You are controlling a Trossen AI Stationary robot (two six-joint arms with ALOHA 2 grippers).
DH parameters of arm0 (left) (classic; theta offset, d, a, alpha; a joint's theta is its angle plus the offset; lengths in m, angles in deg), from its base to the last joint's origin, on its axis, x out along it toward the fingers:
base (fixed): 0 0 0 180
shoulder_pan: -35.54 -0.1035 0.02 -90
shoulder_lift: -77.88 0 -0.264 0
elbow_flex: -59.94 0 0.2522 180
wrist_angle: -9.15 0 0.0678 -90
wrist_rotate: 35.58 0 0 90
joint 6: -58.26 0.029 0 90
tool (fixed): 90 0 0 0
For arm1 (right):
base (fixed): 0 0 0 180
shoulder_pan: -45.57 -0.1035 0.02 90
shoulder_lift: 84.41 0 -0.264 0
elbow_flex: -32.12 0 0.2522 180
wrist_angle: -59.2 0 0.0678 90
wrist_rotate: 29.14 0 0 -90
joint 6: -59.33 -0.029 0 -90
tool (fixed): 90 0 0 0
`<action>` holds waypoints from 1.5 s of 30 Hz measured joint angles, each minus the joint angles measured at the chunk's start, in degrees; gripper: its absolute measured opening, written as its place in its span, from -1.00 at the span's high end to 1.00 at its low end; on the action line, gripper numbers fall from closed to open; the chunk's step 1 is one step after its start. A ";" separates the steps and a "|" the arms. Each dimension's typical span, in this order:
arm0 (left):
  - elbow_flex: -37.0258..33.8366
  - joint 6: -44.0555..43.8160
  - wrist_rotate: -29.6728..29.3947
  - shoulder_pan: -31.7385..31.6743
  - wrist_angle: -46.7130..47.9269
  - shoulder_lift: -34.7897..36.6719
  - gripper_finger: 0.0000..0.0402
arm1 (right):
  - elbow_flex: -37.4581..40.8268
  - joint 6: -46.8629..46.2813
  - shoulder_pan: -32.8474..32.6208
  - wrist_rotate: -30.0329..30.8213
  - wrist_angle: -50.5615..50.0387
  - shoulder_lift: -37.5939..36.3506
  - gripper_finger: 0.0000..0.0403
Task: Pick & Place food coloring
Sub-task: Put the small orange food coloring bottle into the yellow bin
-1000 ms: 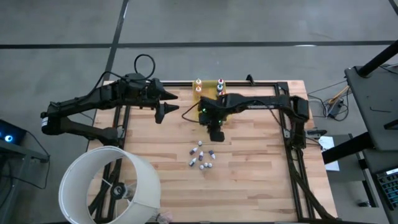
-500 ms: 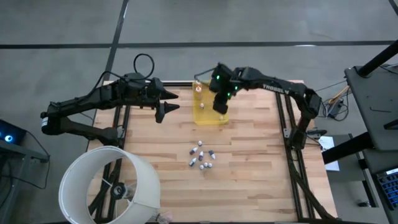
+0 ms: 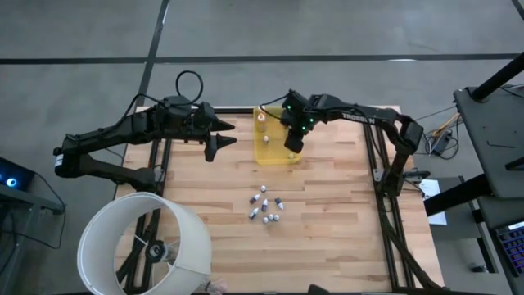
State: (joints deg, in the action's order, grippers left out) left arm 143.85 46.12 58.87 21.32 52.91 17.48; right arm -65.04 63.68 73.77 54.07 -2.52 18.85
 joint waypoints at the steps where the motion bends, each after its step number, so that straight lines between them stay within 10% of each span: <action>1: 0.00 0.00 0.00 0.00 0.00 0.00 -0.06 | 0.65 -0.46 0.12 0.40 0.43 0.01 0.75; 45: -0.11 -0.24 -1.11 0.01 -0.02 0.00 -0.06 | 6.81 -5.87 0.37 2.93 9.03 3.52 0.72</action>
State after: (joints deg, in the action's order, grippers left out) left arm 143.74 45.88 57.76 21.33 52.89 17.48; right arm -58.23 57.81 74.14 57.00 6.51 22.37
